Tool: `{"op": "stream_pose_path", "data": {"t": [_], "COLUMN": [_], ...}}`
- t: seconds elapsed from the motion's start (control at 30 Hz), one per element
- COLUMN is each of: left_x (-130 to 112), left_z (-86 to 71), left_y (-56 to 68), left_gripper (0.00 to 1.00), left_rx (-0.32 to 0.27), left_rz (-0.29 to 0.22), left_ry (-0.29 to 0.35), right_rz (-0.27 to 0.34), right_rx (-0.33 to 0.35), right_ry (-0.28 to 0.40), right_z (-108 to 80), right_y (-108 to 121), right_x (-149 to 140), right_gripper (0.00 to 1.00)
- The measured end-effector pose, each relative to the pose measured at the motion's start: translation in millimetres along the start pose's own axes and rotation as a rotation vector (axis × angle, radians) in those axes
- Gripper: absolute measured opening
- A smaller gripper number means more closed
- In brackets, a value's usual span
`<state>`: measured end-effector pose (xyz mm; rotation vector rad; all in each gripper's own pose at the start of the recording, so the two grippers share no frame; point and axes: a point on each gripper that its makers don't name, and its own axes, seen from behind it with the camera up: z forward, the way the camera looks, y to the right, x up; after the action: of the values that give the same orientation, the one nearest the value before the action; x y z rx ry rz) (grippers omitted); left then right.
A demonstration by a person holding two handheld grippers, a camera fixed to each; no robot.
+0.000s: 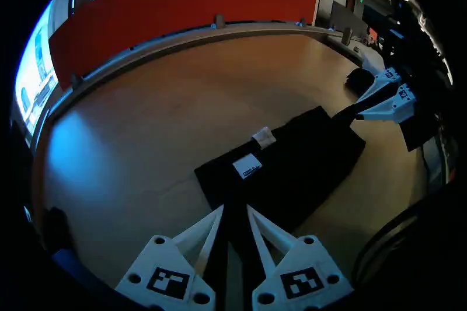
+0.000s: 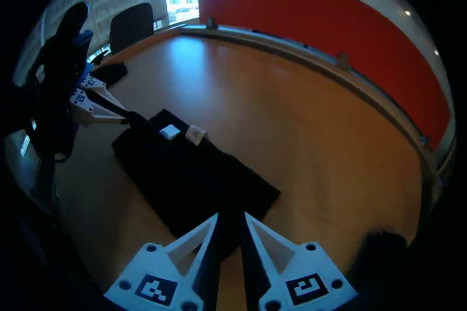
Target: Fold towel
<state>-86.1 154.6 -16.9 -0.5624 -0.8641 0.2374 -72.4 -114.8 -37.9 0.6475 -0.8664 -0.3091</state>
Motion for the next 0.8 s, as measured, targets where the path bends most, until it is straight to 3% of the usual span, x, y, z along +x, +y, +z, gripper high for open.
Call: {"op": "stream_pose_path", "data": {"t": [0.3,0.5,0.7,0.8], "left_x": [-3,-5,-6,-6], "left_z": [17.4,26.7,32.8,33.8], "left_y": [-9.0,-17.4,-22.4,-25.1], "left_gripper": [0.24,0.36,0.41,0.51], "left_rx": [0.025,0.056,0.076,0.084], "left_rz": [0.009,0.031,0.045,0.042], "left_ry": [-0.014,-0.023,-0.029,-0.032], "right_rz": [0.023,0.021,0.02,0.02], "right_rx": [-0.013,-0.033,-0.056,-0.075], "right_ry": [0.0,-0.013,-0.017,-0.014], "right_z": [14.9,24.6,30.8,32.2], "right_y": [7,12,17,22], "right_x": [-5,-11,-14,-13], "right_gripper": [0.19,0.24,0.33,0.38]}}
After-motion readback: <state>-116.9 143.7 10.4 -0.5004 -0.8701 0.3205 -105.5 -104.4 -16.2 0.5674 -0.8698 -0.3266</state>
